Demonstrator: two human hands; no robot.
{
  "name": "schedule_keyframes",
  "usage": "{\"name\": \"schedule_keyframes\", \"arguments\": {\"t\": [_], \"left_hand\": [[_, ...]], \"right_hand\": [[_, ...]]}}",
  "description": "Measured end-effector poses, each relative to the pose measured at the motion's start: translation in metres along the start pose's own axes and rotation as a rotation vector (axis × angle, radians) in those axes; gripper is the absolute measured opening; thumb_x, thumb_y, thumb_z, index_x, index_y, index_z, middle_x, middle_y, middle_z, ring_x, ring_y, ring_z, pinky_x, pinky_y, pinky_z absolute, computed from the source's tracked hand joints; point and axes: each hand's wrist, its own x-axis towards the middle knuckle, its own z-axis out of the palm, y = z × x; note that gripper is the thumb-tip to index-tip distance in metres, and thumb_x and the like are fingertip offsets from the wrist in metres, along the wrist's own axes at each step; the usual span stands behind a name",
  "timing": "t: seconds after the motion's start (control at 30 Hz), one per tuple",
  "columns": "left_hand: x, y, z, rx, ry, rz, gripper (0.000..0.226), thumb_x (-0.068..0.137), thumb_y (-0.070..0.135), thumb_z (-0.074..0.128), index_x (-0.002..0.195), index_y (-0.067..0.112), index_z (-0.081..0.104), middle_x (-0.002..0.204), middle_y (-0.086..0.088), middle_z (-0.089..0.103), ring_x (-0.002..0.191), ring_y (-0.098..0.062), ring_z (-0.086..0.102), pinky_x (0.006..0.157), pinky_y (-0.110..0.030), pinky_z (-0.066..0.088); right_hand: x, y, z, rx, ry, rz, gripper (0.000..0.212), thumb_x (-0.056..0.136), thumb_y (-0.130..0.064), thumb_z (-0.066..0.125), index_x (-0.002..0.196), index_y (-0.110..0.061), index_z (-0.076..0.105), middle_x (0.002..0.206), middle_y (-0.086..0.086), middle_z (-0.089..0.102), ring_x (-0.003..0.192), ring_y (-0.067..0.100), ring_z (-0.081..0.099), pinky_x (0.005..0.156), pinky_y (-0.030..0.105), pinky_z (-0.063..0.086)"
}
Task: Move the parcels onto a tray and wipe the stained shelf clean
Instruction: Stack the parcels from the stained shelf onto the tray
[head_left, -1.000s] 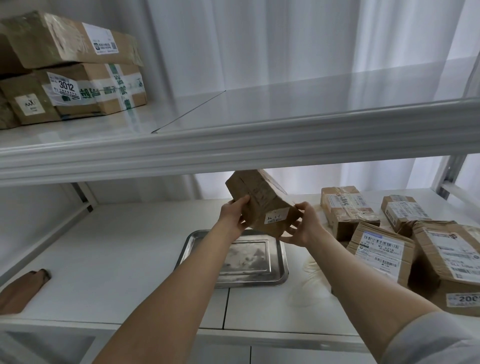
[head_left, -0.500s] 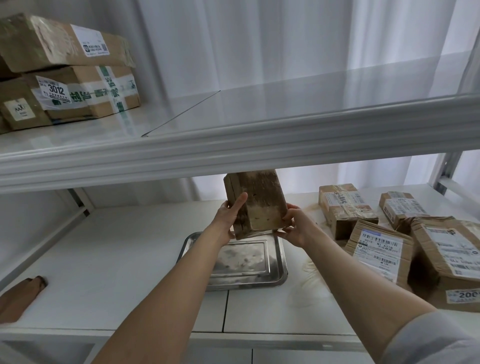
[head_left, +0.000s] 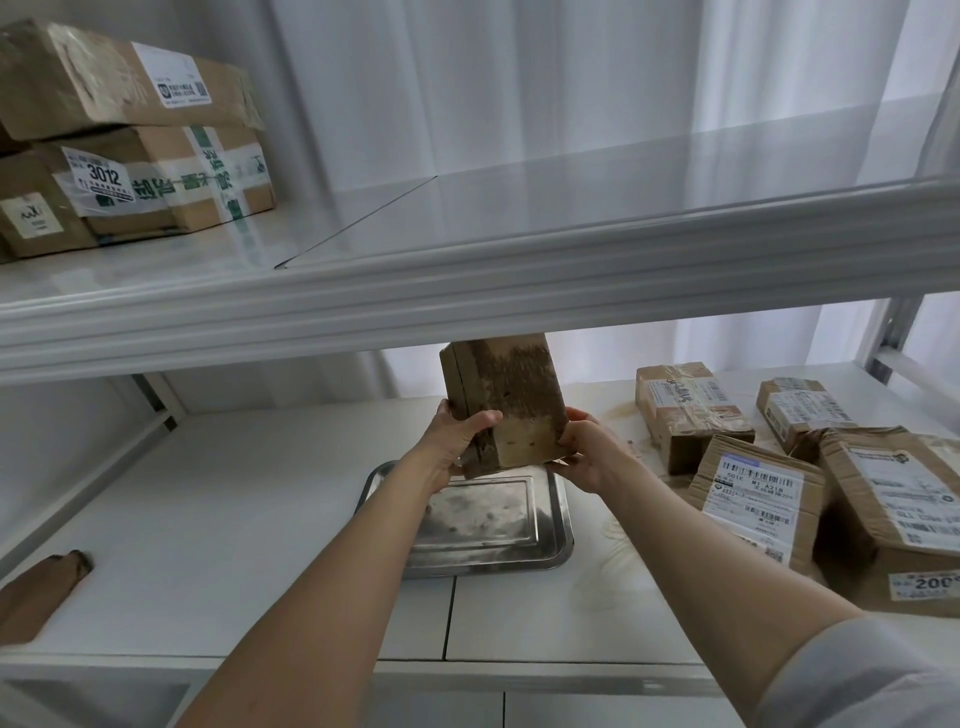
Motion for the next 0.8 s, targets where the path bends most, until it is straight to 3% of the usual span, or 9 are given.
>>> {"name": "schedule_keyframes", "arguments": {"t": [0.1, 0.17, 0.27, 0.43, 0.57, 0.63, 0.7, 0.8], "left_hand": [[-0.001, 0.001, 0.001, 0.029, 0.056, 0.033, 0.070, 0.072, 0.030, 0.079, 0.130, 0.018, 0.042, 0.122, -0.007, 0.060, 0.100, -0.021, 0.062, 0.078, -0.038, 0.055], [0.001, 0.000, 0.002, 0.111, 0.119, 0.051, 0.095, 0.054, 0.048, 0.082, 0.134, 0.022, 0.038, 0.127, -0.006, 0.055, 0.109, -0.025, 0.059, 0.089, -0.043, 0.054], [0.005, 0.000, -0.001, 0.208, 0.192, 0.100, 0.110, 0.041, 0.057, 0.076, 0.137, 0.025, 0.035, 0.131, -0.005, 0.049, 0.115, -0.026, 0.055, 0.099, -0.044, 0.049], [0.001, 0.007, -0.006, 0.117, 0.228, 0.098, 0.081, 0.057, 0.049, 0.072, 0.128, 0.019, 0.046, 0.122, -0.007, 0.058, 0.107, -0.026, 0.060, 0.094, -0.045, 0.053], [0.005, 0.005, -0.017, 0.191, 0.327, 0.093, 0.097, 0.047, 0.060, 0.066, 0.132, 0.019, 0.043, 0.125, -0.008, 0.052, 0.108, -0.029, 0.058, 0.094, -0.045, 0.053], [0.001, 0.006, -0.018, 0.142, 0.300, 0.094, 0.086, 0.053, 0.057, 0.067, 0.127, 0.018, 0.047, 0.122, -0.008, 0.056, 0.105, -0.027, 0.059, 0.089, -0.042, 0.054], [-0.003, 0.008, -0.021, 0.086, 0.230, 0.078, 0.061, 0.071, 0.047, 0.065, 0.121, 0.014, 0.054, 0.115, -0.007, 0.060, 0.101, -0.024, 0.058, 0.082, -0.037, 0.053], [-0.006, 0.006, -0.025, -0.031, 0.144, 0.013, 0.036, 0.075, 0.041, 0.058, 0.100, 0.015, 0.060, 0.108, -0.007, 0.059, 0.101, -0.026, 0.055, 0.084, -0.039, 0.048]], "right_hand": [[-0.003, -0.002, 0.005, -0.025, -0.003, 0.003, 0.048, 0.090, 0.008, 0.042, 0.129, -0.020, 0.046, 0.108, 0.013, 0.054, 0.104, 0.031, 0.052, 0.097, 0.045, 0.049], [-0.005, -0.004, 0.009, -0.093, -0.016, 0.002, 0.044, 0.093, -0.009, 0.057, 0.132, -0.021, 0.040, 0.118, 0.012, 0.054, 0.104, 0.029, 0.052, 0.100, 0.042, 0.046], [-0.004, -0.006, 0.013, -0.186, -0.024, -0.003, 0.069, 0.086, -0.035, 0.069, 0.141, -0.011, 0.033, 0.131, 0.013, 0.043, 0.130, 0.033, 0.039, 0.104, 0.042, 0.036], [0.004, -0.004, 0.016, -0.184, -0.038, -0.071, 0.087, 0.079, -0.046, 0.073, 0.146, -0.012, 0.029, 0.149, 0.011, 0.033, 0.139, 0.033, 0.029, 0.113, 0.047, 0.030], [0.007, 0.000, 0.019, -0.238, 0.110, -0.239, 0.087, 0.075, -0.046, 0.076, 0.144, -0.014, 0.033, 0.148, 0.012, 0.037, 0.135, 0.032, 0.037, 0.110, 0.050, 0.034], [0.007, 0.001, 0.020, -0.276, 0.123, -0.237, 0.089, 0.074, -0.049, 0.076, 0.143, -0.014, 0.033, 0.147, 0.011, 0.038, 0.134, 0.032, 0.038, 0.110, 0.050, 0.035], [0.004, 0.001, 0.021, -0.314, 0.045, -0.185, 0.091, 0.074, -0.054, 0.073, 0.145, -0.016, 0.031, 0.150, 0.009, 0.035, 0.136, 0.033, 0.036, 0.110, 0.051, 0.034], [-0.003, 0.002, 0.018, -0.246, -0.189, -0.056, 0.070, 0.083, -0.055, 0.061, 0.140, -0.022, 0.037, 0.145, 0.008, 0.039, 0.131, 0.035, 0.039, 0.109, 0.055, 0.033]]}}
